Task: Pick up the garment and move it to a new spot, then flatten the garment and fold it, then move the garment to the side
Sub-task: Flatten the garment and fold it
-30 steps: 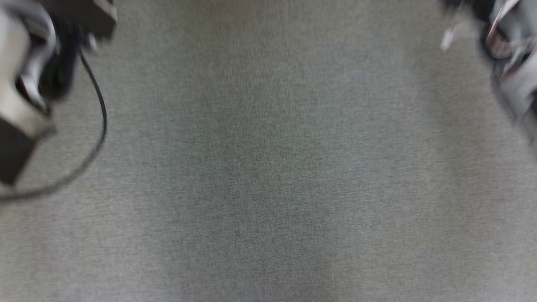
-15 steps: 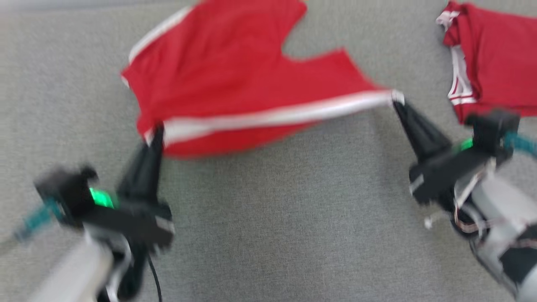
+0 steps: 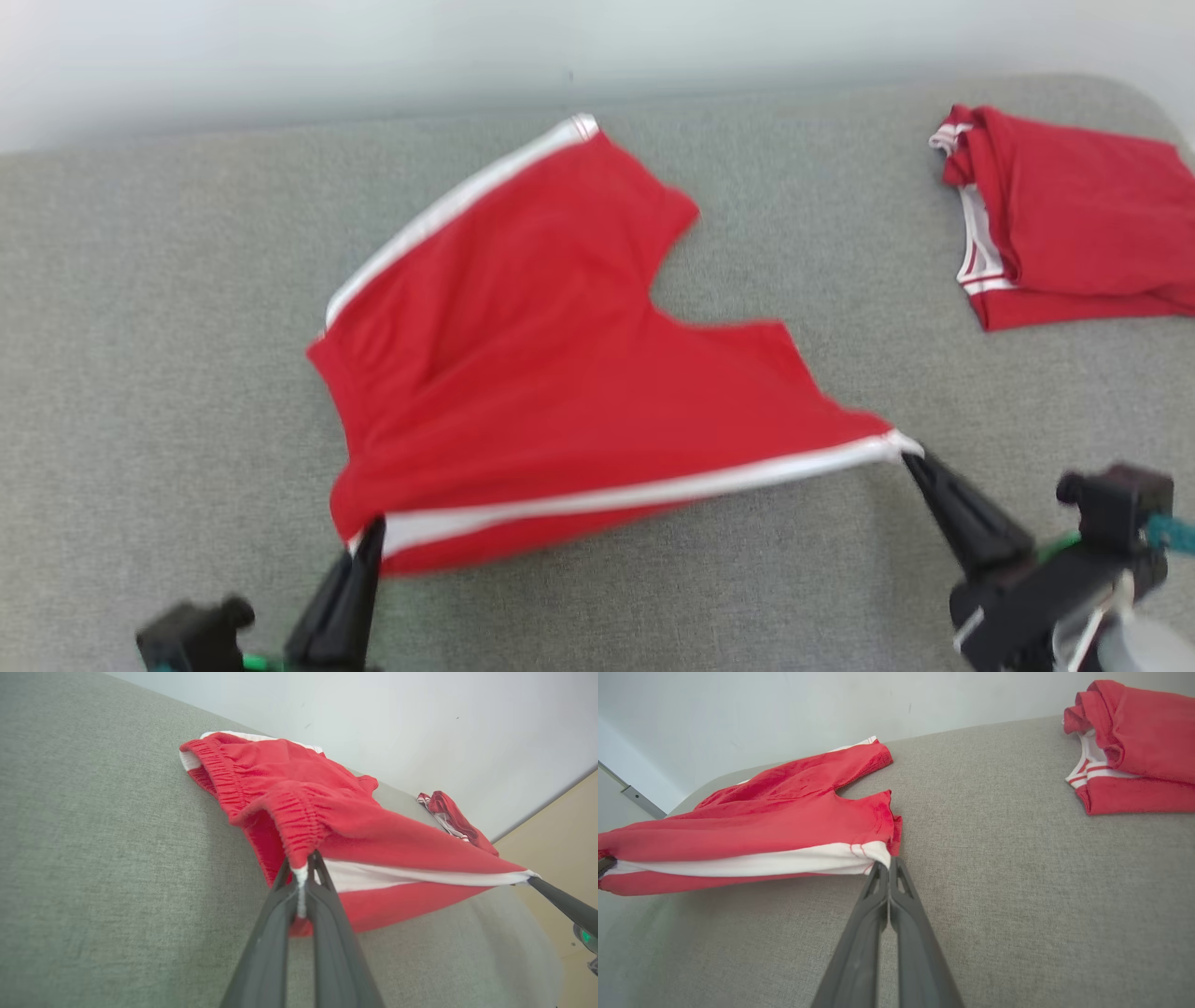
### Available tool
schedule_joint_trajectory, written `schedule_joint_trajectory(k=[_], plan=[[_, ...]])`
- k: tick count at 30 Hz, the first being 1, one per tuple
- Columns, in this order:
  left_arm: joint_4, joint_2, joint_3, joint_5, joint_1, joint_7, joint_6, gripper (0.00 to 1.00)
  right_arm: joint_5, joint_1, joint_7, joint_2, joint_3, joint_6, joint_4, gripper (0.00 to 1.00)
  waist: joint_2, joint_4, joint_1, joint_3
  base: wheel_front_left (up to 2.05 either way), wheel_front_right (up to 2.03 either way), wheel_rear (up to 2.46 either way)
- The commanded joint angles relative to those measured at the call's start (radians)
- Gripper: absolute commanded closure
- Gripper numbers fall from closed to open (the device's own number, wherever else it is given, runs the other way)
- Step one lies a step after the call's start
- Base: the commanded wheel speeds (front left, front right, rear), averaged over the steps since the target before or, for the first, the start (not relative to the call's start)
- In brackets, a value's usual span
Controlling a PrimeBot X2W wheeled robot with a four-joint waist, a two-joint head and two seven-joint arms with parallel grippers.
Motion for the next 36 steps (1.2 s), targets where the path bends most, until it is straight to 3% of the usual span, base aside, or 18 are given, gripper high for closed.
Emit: schedule_joint_trajectory(k=[1, 10, 16, 26, 36], plan=[[0.011, 0.002, 0.008, 0.016, 0.039, -0.003, -0.004, 1.00, -0.005, 0.051, 0.018, 0.013, -0.034, -0.003, -0.026, 1.00, 0.0002, 0.001, 0.0002, -0.031, 0.00, 0.00, 0.00], [0.017, 0.012, 0.010, 0.050, 0.113, -0.003, -0.020, 1.00, -0.080, 0.355, 0.175, 0.118, -0.236, -0.003, -0.226, 1.00, 0.0002, 0.003, 0.0002, -0.072, 0.00, 0.00, 0.00], [0.023, 0.000, -0.010, 0.069, 0.107, -0.003, -0.030, 1.00, -0.122, 0.406, 0.241, 0.194, -0.339, -0.003, -0.315, 1.00, 0.0002, 0.014, 0.0002, -0.087, 0.00, 0.00, 0.00], [0.010, -0.027, -0.058, 0.134, -0.013, 0.001, -0.060, 1.00, -0.126, 0.200, 0.277, 0.190, -0.383, -0.003, -0.277, 1.00, 0.0002, 0.094, 0.0002, -0.078, 0.00, 0.00, 0.00], [0.088, -0.077, -0.059, 0.115, -0.208, 0.008, -0.089, 1.00, -0.158, -0.178, 0.263, 0.171, -0.277, -0.003, -0.046, 1.00, 0.0002, 0.165, 0.0002, 0.000, 0.00, 0.00, 0.00]])
